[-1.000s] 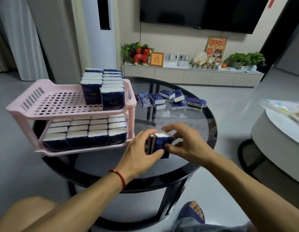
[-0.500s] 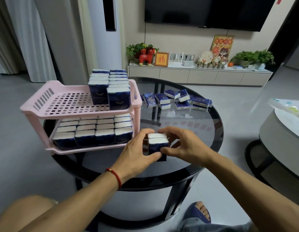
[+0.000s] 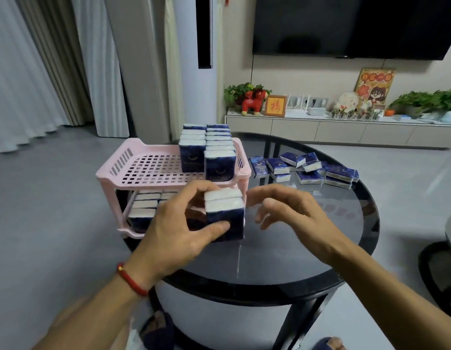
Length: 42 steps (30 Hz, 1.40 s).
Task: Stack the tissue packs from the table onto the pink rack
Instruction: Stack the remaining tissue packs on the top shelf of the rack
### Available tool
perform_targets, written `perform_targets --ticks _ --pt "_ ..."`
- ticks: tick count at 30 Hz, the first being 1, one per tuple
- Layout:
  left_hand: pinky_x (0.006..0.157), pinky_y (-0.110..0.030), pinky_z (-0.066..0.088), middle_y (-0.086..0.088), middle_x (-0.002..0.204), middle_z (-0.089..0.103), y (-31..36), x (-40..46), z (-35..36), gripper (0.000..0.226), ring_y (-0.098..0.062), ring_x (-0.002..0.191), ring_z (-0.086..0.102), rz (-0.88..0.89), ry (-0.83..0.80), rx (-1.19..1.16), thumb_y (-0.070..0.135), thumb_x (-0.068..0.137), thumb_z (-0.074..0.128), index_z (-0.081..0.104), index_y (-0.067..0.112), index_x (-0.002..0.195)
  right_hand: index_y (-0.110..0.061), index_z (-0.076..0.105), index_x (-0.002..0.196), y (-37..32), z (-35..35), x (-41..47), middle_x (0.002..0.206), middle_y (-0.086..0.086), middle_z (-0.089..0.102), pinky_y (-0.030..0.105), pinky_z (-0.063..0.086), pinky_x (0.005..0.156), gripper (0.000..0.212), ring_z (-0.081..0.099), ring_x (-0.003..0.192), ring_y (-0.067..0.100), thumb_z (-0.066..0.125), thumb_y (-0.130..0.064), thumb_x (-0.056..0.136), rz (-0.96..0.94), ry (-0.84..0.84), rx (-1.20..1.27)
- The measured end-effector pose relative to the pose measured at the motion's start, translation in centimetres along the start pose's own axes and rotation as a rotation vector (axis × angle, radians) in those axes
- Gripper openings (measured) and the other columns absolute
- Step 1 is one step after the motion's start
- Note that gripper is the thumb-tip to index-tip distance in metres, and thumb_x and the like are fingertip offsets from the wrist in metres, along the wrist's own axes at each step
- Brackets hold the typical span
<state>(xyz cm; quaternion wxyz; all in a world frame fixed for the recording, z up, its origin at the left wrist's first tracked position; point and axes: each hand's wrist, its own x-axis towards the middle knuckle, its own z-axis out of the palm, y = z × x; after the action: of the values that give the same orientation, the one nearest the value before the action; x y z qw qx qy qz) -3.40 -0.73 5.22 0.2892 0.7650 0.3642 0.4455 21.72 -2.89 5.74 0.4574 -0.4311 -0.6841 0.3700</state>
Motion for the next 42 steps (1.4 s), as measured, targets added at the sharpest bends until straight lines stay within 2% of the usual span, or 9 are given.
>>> perform_targets --ticks 4,10,14,17,22,27,31,37,42 --pt "0.103 -0.040 0.054 0.004 0.132 0.066 0.8 1.3 -5.0 0.058 -0.017 0.120 0.066 0.045 0.100 -0.017 0.023 0.083 0.082 0.060 0.024 0.136 -0.020 0.075 0.112 -0.4 0.8 1.3 0.102 0.001 0.076 0.039 0.062 0.076 0.021 0.071 0.086 0.026 0.057 -0.017 0.101 -0.044 0.135 -0.001" --pt "0.102 -0.047 0.055 0.009 0.122 0.069 0.1 6.1 -9.4 0.057 -0.012 0.114 0.066 -0.005 0.094 0.161 0.006 0.084 0.080 0.063 0.031 0.132 -0.030 0.073 0.105 0.0 1.9 3.3 0.102 -0.014 0.074 0.037 0.063 0.079 0.017 0.072 0.095 0.014 0.062 -0.018 0.098 -0.062 0.339 -0.118" --pt "0.103 -0.031 0.052 0.008 0.126 0.061 -1.1 8.3 -8.7 0.054 0.003 0.111 0.058 -0.062 -0.008 0.238 0.008 0.085 0.079 0.063 0.036 0.127 -0.029 0.069 0.105 0.0 2.7 4.1 0.105 -0.016 0.065 0.025 0.057 0.078 0.015 0.062 0.097 0.005 0.062 -0.022 0.094 -0.176 0.458 -0.323" --pt "0.091 -0.015 0.050 0.006 0.129 0.053 -1.8 9.0 -7.6 0.052 0.007 0.109 0.054 -0.077 -0.008 0.275 0.012 0.086 0.079 0.062 0.036 0.129 -0.026 0.065 0.116 0.3 3.0 4.7 0.115 -0.013 0.060 0.027 0.051 0.093 0.025 0.057 0.108 0.002 0.065 -0.018 0.092 -0.259 0.468 -0.435" --pt "0.095 -0.033 0.055 0.010 0.130 0.045 -2.7 9.7 -6.0 0.057 -0.015 0.113 0.055 -0.089 0.015 0.329 0.021 0.084 0.082 0.061 0.040 0.134 -0.030 0.051 0.146 0.5 3.5 5.8 0.153 -0.019 0.043 0.024 0.031 0.117 0.058 0.036 0.142 -0.003 0.065 -0.015 0.093 -0.279 0.328 -0.485" --pt "0.103 -0.040 0.053 0.007 0.140 0.049 -2.9 9.8 -6.1 0.089 -0.018 0.114 0.062 -0.112 -0.049 0.386 0.032 0.078 0.086 0.037 0.047 0.151 -0.033 0.042 0.154 0.8 4.1 6.7 0.163 -0.018 0.030 0.023 0.024 0.121 0.057 0.027 0.150 -0.002 0.060 -0.030 0.100 -0.271 0.251 -0.547" --pt "0.105 -0.040 0.052 0.024 0.137 0.053 -2.5 10.4 -6.4 0.089 -0.014 0.120 0.060 -0.178 -0.140 0.310 0.029 0.077 0.086 0.035 0.042 0.149 -0.027 0.048 0.151 0.6 4.7 6.9 0.161 -0.016 0.036 0.006 0.019 0.115 0.053 0.032 0.148 -0.001 0.063 -0.025 0.100 -0.239 0.299 -0.535" --pt "0.100 -0.032 0.055 0.019 0.139 0.061 -2.5 11.2 -6.8 0.081 -0.005 0.114 0.064 -0.155 -0.250 0.316 0.024 0.085 0.080 0.037 0.042 0.152 -0.022 0.055 0.146 0.8 5.7 7.4 0.151 -0.002 0.055 0.052 0.043 0.112 0.055 0.057 0.129 0.021 0.068 -0.007 0.095 -0.219 0.420 -0.507" --pt "0.100 -0.023 0.052 0.015 0.142 0.059 -2.6 11.3 -6.9 0.080 -0.003 0.117 0.062 -0.151 -0.300 0.303 0.016 0.090 0.075 0.033 0.036 0.154 -0.021 0.055 0.146 1.2 5.9 7.5 0.154 -0.002 0.050 0.051 0.050 0.104 0.059 0.064 0.120 0.025 0.072 -0.006 0.092 -0.260 0.436 -0.519"
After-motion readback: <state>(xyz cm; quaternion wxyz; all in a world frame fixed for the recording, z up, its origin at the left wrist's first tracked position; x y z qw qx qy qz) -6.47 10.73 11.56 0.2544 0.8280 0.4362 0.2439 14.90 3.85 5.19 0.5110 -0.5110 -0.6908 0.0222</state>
